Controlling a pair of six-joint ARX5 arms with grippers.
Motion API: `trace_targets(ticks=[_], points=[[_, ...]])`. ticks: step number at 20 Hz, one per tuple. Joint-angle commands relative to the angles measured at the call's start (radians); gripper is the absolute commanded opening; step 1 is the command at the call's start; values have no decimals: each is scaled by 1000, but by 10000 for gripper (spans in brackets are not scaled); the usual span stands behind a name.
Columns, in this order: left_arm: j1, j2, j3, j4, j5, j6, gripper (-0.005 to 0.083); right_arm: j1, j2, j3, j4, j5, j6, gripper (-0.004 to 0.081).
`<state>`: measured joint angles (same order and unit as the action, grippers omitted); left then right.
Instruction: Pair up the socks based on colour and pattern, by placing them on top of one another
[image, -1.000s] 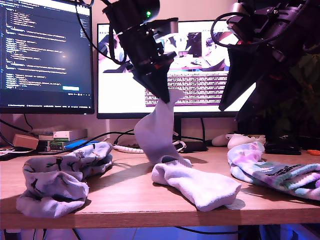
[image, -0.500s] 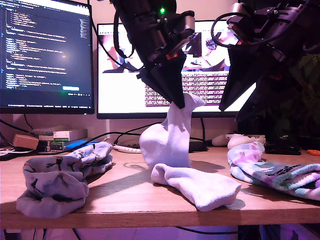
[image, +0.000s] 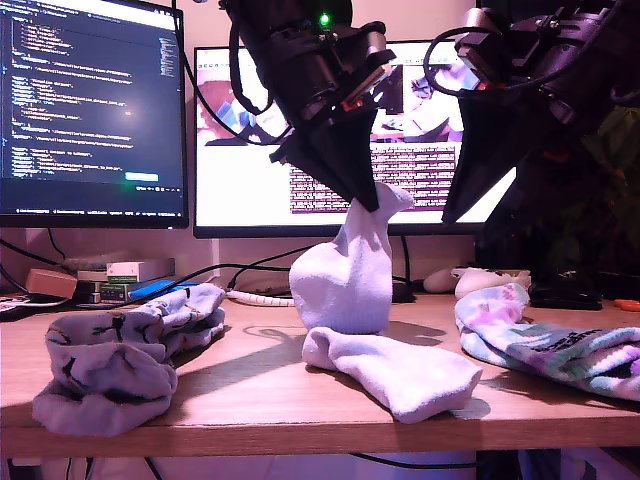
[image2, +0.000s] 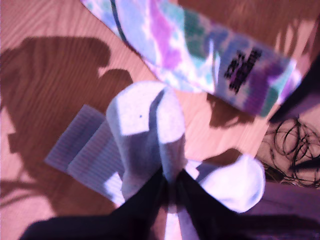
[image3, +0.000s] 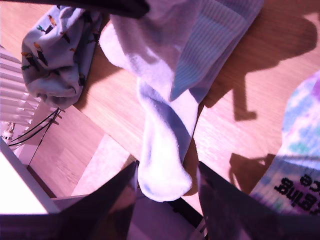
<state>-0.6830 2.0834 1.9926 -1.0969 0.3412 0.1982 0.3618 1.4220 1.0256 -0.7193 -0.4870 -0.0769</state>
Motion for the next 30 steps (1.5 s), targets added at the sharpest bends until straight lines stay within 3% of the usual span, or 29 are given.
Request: trace_targets(ticks=[1,5,9,11,14,21,25,30], points=[[-8,6,-24,4,10,-19,37,3,-4,2,0,-1,-3,328],[-24,6,-40,-2,10,-18,402,3,-4,2,-4,-1,-3,328],[-36,6,-41,-4,10,-18,412,3,-5,2,-9,-1,-3,329],[-36,6,-41,-11,10,-16,351,3,-6,2,-7,-1,-3,329],[-2,6,-41,-11,-10,-15,-3,3,-7,2,-2,-1,-3,329],[114,-5,-43,-27,-30,-11,-20,-24,-8,2,22,0,-25,327],[111,-12,-80,83,-13,-8,-20,-71,-26,2,78,0,-20,262],[86,-24,-82,171,-4,12,-20,-116,-134,-1,97,7,-1,258]])
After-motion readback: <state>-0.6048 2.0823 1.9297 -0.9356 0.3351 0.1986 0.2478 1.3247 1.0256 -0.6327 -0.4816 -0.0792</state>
